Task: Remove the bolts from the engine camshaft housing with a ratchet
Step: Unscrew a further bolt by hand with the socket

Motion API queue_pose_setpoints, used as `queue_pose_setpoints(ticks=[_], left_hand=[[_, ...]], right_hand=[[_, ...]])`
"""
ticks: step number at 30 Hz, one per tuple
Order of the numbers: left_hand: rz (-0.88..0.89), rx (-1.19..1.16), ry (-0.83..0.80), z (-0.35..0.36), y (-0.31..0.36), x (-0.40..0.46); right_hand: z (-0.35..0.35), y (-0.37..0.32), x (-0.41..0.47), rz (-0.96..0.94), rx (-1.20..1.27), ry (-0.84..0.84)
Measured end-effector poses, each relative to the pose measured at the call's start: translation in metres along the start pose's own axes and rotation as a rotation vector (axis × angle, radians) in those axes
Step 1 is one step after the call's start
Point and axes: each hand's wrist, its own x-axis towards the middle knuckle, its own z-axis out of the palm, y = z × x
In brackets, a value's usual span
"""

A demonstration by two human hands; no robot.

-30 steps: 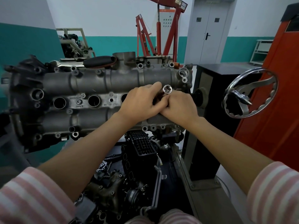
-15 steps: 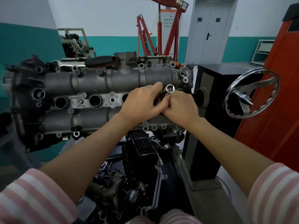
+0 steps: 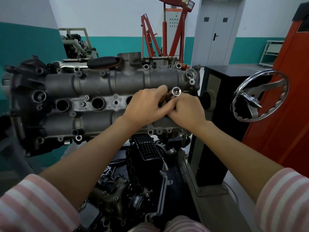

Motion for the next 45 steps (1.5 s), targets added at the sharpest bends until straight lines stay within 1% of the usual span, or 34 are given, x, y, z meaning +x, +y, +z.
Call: queue_pose_setpoints(ticks=[3,7,12,16,19,24,27,31,35,37,41,45], left_hand=[[0.001,0.006,0.017,0.0009,0.0006,-0.0004],[-0.032,0.012,0.043,0.0024,0.0007,-0.0001],[-0.07,-0.032,0.044,0.0018,-0.0003,-0.0004],[-0.039,-0.031,0.022,0.0015,-0.0019,-0.0004],[-0.013,-0.005,0.019,0.0007,-0.0001,-0.0006],[-0.018,-0.001,0.061,0.0011,0.0022,-0.0012],[-0.036,-0.02,0.065,0.003,-0.001,-0.0008],[-0.036,-0.02,0.02,0.0019,-0.0038,-0.0001],[-0.015,-0.037,0.024,0.0003,-0.0009,-0.0008],[-0.007,-0.021,0.03,0.0006,-0.0003,-0.0011],[-0.008,0.012,0.061,0.0014,0.0003,-0.0012],[-0.035,0.005,0.07,0.0046,-0.0019,-0.0009]], right_hand=[[0.0016,0.0024,0.0027,0.017,-0.024,-0.049],[0.0025,0.0031,0.0034,0.037,-0.05,-0.062],[0.0011,0.0004,0.0004,0.014,-0.036,0.002],[0.0005,-0.0013,-0.0016,-0.004,-0.031,0.028],[0.0001,-0.0017,-0.0001,-0.009,-0.04,-0.002],[0.0027,0.0027,0.0037,0.031,-0.076,-0.071],[0.0032,0.0028,0.003,0.028,-0.091,-0.051],[0.0023,0.0014,-0.0002,-0.004,-0.039,0.03],[0.0026,0.0006,-0.0014,-0.033,-0.027,0.036],[0.002,0.0011,-0.0001,-0.035,-0.031,0.024],[0.0032,0.0038,0.0026,0.021,-0.048,-0.056],[0.0025,0.0027,0.0035,0.028,-0.08,-0.058]])
